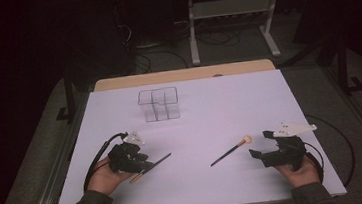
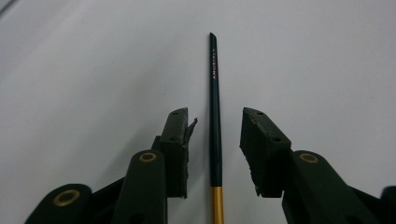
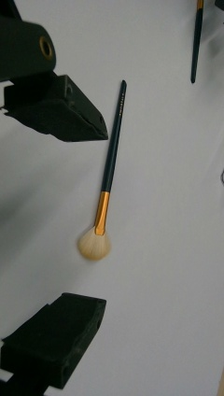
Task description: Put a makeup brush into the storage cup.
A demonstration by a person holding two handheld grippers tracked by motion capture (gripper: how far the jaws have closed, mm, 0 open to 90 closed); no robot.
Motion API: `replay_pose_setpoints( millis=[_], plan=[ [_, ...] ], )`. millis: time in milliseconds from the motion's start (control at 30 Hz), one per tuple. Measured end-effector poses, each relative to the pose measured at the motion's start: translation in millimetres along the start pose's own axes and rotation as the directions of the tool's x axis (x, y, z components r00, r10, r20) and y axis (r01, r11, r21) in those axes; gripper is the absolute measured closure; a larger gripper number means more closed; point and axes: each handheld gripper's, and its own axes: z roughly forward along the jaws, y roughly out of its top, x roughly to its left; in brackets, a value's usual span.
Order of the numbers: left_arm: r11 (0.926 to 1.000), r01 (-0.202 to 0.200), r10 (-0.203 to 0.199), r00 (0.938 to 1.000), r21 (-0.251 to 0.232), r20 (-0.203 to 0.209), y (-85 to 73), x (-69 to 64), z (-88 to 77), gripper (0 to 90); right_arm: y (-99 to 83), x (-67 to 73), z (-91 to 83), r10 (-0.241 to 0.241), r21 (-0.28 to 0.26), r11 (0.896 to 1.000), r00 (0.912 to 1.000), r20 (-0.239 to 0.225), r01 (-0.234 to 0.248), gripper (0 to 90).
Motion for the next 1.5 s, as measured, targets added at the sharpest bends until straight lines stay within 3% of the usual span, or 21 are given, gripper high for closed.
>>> replay_pose_setpoints(
  millis=[67, 200, 500, 933, 1200, 1400, 1500],
  plan=[
    [0.9991, -0.017, 0.017, 0.9998, 0.039, 0.001, 0.5, 1.3, 4.2, 65.5, 0.1, 0.0, 0.5, -0.002, 0.001, 1.000, 1.0000, -0.002, 0.002, 14.7],
    [0.9987, 0.002, -0.002, 1.0000, 0.051, 0.009, 0.6, 1.7, 10.1, 69.3, -0.2, 0.4, 0.9, -0.003, 0.006, 1.000, 1.0000, -0.003, 0.003, 14.7],
    [0.9961, -0.006, 0.006, 1.0000, 0.088, 0.008, 2.2, 0.8, 15.8, 76.8, 0.3, 0.3, 0.5, -0.006, 0.003, 1.000, 1.0000, -0.001, 0.006, 14.7],
    [0.9936, 0.004, -0.005, 1.0000, 0.113, 0.006, 3.5, 1.2, 20.9, 80.5, -0.2, 0.3, -0.4, -0.002, 0.007, 1.000, 1.0000, -0.003, 0.002, 14.7],
    [0.9926, 0.008, -0.007, 0.9999, 0.121, -0.013, 3.1, -2.2, 23.4, 82.0, 0.0, 0.8, -0.7, -0.007, 0.009, 1.000, 1.0000, -0.003, 0.007, 14.7],
    [0.9912, -0.008, 0.013, 0.9991, 0.132, -0.040, 4.1, -6.0, 24.0, 82.9, 0.1, 1.1, -0.2, -0.008, 0.011, 1.000, 1.0000, -0.005, 0.008, 14.7],
    [0.9930, -0.001, 0.006, 0.9989, 0.118, -0.047, 2.1, -6.8, 23.3, 83.1, 0.1, 1.7, 0.3, -0.012, 0.011, 1.000, 0.9999, -0.006, 0.012, 14.7]
  ],
)
